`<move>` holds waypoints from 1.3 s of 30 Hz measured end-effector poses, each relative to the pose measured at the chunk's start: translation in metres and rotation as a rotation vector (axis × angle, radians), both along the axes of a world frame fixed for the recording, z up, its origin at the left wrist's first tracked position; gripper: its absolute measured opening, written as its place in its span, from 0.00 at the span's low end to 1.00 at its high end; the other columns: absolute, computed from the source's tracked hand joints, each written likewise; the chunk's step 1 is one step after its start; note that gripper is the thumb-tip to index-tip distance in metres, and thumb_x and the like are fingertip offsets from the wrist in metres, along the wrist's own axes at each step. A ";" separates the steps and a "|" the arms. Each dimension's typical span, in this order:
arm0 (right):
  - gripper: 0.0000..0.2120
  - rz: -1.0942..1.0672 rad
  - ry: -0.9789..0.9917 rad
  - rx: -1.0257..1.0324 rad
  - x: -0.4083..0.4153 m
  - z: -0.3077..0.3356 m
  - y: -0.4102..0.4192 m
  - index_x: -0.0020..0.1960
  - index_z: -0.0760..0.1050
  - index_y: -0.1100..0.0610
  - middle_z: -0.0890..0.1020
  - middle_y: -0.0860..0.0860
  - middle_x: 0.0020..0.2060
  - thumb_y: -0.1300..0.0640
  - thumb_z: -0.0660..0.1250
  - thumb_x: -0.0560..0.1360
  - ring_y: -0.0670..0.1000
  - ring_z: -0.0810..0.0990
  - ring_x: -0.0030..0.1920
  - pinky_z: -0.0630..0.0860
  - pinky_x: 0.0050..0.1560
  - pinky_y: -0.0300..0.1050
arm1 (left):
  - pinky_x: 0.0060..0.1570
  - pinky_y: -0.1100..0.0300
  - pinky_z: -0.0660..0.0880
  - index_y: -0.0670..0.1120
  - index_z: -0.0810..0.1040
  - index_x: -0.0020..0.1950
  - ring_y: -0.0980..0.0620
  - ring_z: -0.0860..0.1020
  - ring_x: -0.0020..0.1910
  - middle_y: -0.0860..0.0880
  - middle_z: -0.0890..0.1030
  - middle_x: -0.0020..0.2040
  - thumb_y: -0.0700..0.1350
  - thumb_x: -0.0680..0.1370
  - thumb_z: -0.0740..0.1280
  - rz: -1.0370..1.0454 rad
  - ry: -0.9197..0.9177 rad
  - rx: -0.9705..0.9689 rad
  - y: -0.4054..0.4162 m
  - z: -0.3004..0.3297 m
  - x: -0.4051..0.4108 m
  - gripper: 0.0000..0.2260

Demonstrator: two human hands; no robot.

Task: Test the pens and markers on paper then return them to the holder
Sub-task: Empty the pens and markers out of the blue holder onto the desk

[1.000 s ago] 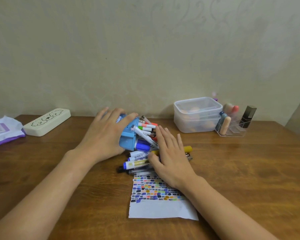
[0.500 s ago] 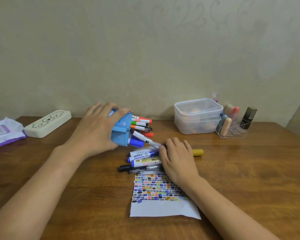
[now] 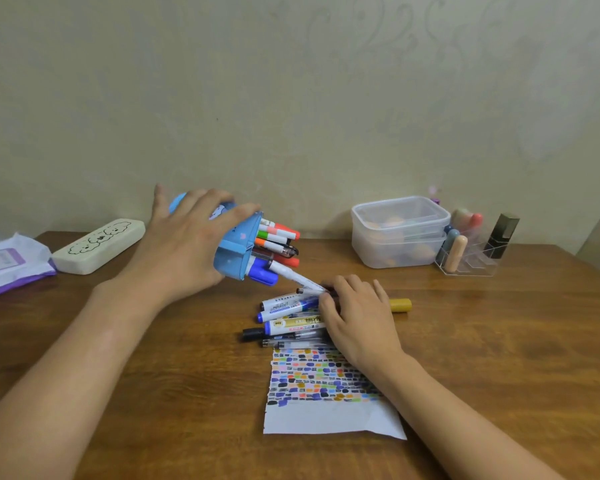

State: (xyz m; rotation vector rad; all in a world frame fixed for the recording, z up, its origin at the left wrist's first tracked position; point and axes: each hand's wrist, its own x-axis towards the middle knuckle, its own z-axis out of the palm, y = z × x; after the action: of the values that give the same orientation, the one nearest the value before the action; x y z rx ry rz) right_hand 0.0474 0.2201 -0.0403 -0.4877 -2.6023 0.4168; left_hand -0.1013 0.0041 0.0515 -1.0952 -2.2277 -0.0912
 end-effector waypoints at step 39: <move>0.19 0.165 0.160 -0.202 -0.002 -0.002 0.000 0.72 0.63 0.47 0.75 0.49 0.61 0.45 0.58 0.84 0.51 0.76 0.59 0.74 0.61 0.53 | 0.51 0.47 0.69 0.59 0.70 0.70 0.45 0.71 0.65 0.50 0.74 0.64 0.45 0.57 0.81 -0.056 0.052 -0.118 0.041 -0.012 0.046 0.43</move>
State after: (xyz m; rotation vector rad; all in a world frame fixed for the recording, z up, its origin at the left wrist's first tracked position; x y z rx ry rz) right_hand 0.0456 0.2203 -0.0424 -0.2921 -2.4652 0.7473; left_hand -0.0557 0.0450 0.0396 -1.2092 -2.1798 0.0447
